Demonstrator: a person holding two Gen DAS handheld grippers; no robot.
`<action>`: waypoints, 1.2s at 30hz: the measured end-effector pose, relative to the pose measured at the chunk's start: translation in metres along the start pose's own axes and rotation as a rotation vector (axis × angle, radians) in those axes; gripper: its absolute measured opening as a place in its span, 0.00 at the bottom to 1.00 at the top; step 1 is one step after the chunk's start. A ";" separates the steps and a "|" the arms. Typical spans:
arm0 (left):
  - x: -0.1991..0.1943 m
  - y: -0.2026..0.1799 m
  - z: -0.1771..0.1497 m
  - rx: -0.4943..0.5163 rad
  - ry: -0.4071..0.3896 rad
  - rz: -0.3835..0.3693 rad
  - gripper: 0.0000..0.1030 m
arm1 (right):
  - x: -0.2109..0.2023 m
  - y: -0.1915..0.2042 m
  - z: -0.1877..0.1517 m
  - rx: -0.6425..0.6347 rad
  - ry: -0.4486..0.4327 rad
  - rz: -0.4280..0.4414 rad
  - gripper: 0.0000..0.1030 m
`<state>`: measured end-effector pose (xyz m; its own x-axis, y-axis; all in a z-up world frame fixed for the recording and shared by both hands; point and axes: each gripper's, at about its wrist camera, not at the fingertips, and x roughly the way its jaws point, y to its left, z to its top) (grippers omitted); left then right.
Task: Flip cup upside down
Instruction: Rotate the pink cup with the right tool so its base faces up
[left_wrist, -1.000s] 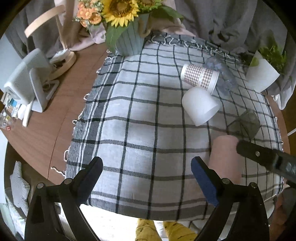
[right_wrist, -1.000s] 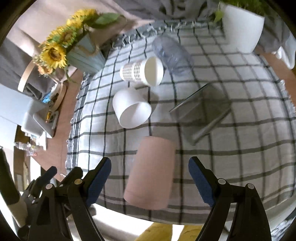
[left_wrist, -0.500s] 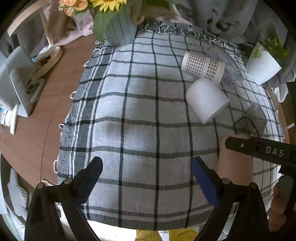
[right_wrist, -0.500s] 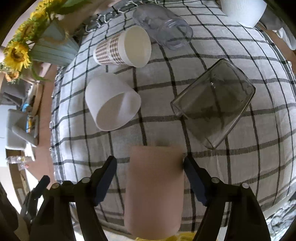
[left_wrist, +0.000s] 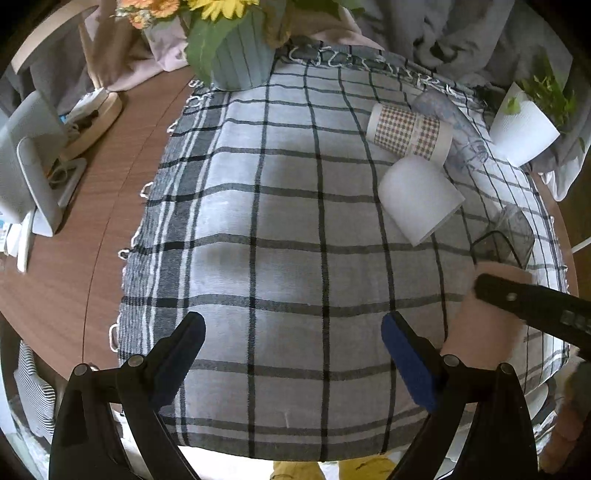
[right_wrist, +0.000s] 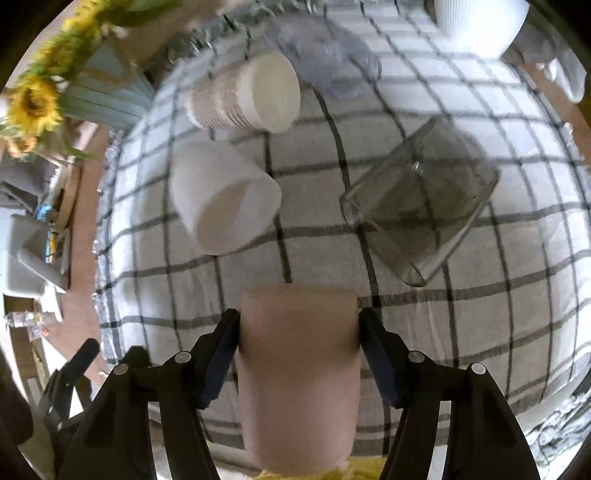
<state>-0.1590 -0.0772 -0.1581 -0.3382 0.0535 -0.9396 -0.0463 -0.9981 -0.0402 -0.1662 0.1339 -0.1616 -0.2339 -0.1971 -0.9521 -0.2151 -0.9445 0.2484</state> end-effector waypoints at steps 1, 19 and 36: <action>-0.001 0.002 0.000 -0.003 -0.004 0.005 0.95 | -0.008 0.002 -0.003 -0.013 -0.027 -0.007 0.63; -0.021 0.014 -0.019 0.006 -0.052 0.007 0.95 | -0.050 0.039 -0.030 -0.125 -0.209 -0.128 0.61; -0.021 0.020 -0.022 0.007 -0.061 0.021 0.95 | -0.037 0.046 -0.032 -0.127 -0.221 -0.171 0.61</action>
<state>-0.1319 -0.0986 -0.1471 -0.3959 0.0347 -0.9176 -0.0448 -0.9988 -0.0184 -0.1370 0.0893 -0.1205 -0.4084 0.0161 -0.9127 -0.1518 -0.9871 0.0505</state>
